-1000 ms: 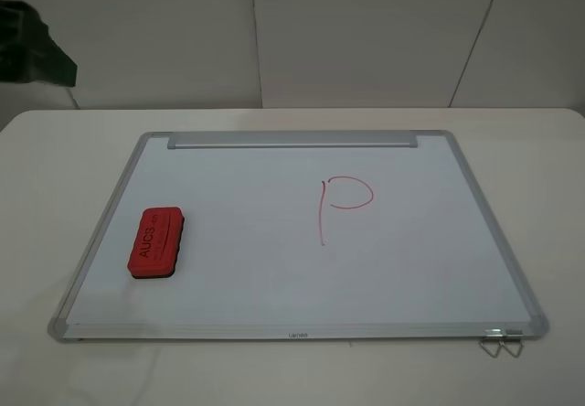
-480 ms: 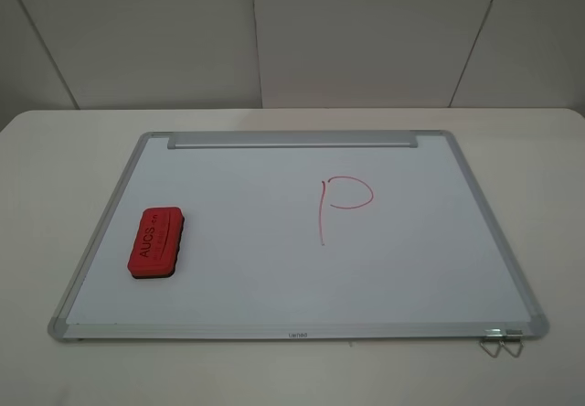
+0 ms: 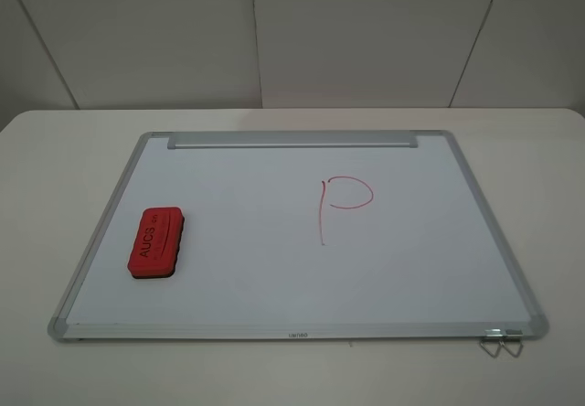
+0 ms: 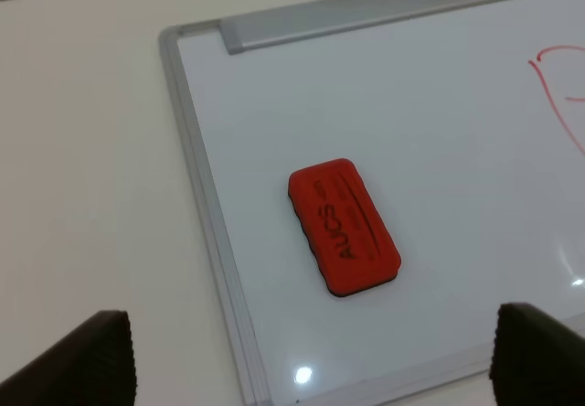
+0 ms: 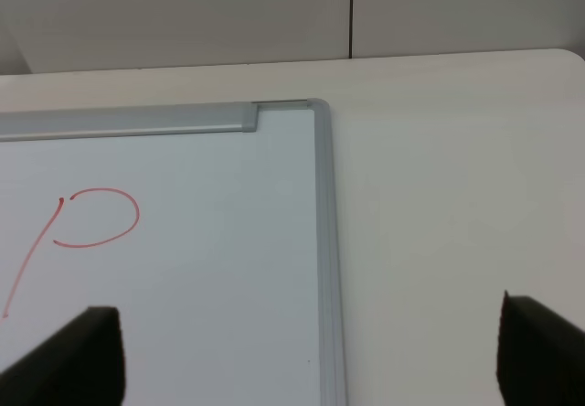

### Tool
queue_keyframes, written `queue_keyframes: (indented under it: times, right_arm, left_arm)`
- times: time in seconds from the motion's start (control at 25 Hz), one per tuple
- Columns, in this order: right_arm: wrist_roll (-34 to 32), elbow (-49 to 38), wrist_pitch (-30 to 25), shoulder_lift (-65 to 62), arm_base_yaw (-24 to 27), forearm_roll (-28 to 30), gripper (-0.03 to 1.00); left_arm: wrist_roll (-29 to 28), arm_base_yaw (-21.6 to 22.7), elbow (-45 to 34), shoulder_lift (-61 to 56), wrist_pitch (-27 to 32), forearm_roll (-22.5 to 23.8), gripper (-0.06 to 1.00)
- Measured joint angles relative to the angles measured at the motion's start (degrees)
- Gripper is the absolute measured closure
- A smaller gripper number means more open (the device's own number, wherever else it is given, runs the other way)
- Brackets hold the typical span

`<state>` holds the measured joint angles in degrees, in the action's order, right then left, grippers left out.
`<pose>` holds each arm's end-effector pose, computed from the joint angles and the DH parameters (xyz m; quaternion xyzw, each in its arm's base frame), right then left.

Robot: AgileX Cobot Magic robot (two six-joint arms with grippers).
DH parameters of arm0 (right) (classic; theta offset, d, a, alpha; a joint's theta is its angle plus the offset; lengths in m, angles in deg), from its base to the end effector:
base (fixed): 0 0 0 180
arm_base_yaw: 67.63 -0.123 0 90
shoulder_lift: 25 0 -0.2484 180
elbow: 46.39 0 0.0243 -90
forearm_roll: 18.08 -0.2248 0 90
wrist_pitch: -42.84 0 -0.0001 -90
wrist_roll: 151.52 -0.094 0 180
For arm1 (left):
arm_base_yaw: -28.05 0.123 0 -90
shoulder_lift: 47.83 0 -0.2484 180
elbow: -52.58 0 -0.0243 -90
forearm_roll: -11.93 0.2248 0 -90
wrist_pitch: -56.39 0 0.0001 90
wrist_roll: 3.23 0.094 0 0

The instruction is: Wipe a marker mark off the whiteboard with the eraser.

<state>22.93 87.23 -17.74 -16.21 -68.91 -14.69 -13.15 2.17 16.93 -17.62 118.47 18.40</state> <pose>0.0098 -0.0046 0.2685 0.0329 0.8459 0.0022 0.5324 0.0530 -0.0153 0.3047 0.1264 0.8882 -0.0810 0.4343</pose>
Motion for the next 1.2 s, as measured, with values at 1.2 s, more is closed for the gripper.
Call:
queue_keyframes:
  times: [1.2]
  right_arm:
    - [0.00, 0.00, 0.00, 0.00, 0.00, 0.00, 0.24]
  left_arm:
    - [6.09, 0.00, -11.36, -20.23, -0.80, -6.13, 0.17]
